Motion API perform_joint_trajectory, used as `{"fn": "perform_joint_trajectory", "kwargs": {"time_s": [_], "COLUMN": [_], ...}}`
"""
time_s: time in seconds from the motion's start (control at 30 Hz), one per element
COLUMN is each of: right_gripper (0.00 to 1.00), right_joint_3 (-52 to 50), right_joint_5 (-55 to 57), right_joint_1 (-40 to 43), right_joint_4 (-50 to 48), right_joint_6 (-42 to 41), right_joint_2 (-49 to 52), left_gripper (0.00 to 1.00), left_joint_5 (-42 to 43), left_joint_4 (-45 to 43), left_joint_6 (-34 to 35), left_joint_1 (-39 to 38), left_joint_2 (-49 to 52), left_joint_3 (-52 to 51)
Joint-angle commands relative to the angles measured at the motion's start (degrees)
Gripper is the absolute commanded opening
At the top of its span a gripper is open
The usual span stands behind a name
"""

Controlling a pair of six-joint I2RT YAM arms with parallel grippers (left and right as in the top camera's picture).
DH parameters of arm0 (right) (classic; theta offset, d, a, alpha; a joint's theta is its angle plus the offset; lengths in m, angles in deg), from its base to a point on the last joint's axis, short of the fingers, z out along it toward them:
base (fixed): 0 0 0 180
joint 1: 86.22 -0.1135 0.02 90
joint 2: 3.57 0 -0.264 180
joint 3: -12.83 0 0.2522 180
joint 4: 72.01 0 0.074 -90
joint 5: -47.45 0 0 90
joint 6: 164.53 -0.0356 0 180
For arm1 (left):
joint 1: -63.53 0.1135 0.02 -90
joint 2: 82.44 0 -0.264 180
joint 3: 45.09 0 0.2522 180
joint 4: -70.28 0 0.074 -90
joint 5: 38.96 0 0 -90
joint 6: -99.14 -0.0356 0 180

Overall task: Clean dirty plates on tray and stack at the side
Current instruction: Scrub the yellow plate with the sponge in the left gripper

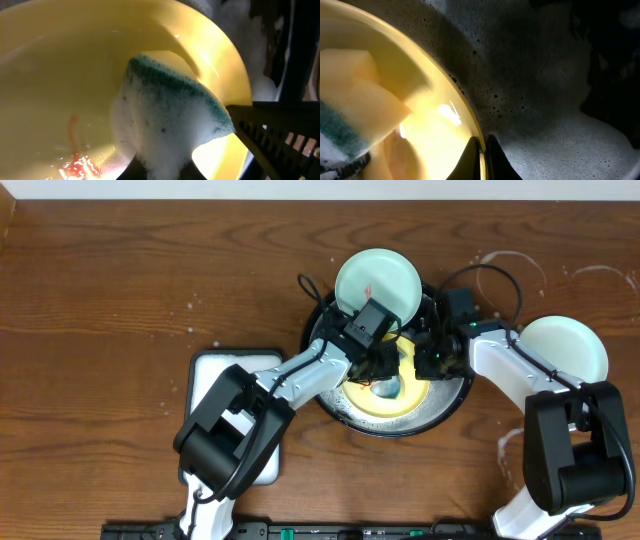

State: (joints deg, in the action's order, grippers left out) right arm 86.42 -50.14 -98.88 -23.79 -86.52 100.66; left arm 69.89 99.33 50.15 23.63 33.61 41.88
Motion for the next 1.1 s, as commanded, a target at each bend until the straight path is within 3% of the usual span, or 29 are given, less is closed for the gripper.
{"fn": "perform_joint_trajectory", "kwargs": {"time_s": [0.0, 0.2, 0.37, 0.47, 0.8, 1.07], "right_gripper": [0.01, 0.01, 0.01, 0.01, 0.01, 0.01], "right_joint_3": [-1.5, -1.5, -1.5, -1.5, -1.5, -1.5], "right_joint_5": [1.1, 1.1, 1.1, 1.1, 1.1, 1.1], "right_joint_1": [-0.6, -0.6, -0.6, -0.6, -0.6, -0.6], "right_joint_4": [-0.2, 0.3, 0.5, 0.6, 0.7, 0.7], "right_joint_6": [-1.2, -1.2, -1.3, -1.3, -1.2, -1.3], "right_joint_2": [4.1, 4.1, 4.1, 4.1, 4.1, 4.1], "left_gripper": [0.07, 0.07, 0.08, 0.07, 0.07, 0.08], "left_joint_5": [-15.6, -29.6, -33.3, -28.6, 2.3, 2.9], "left_joint_4": [5.2, 19.8, 25.4, 24.2, 10.0, 13.3], "left_joint_6": [0.7, -1.4, -5.9, -5.8, 1.5, 2.8], "left_joint_1": [2.9, 3.6, 3.2, 3.1, 0.0, -3.5], "left_joint_2": [5.2, 4.1, 4.1, 4.2, 8.2, 8.5], "left_joint_3": [-1.8, 5.8, 10.8, 11.0, 9.1, 9.1]}}
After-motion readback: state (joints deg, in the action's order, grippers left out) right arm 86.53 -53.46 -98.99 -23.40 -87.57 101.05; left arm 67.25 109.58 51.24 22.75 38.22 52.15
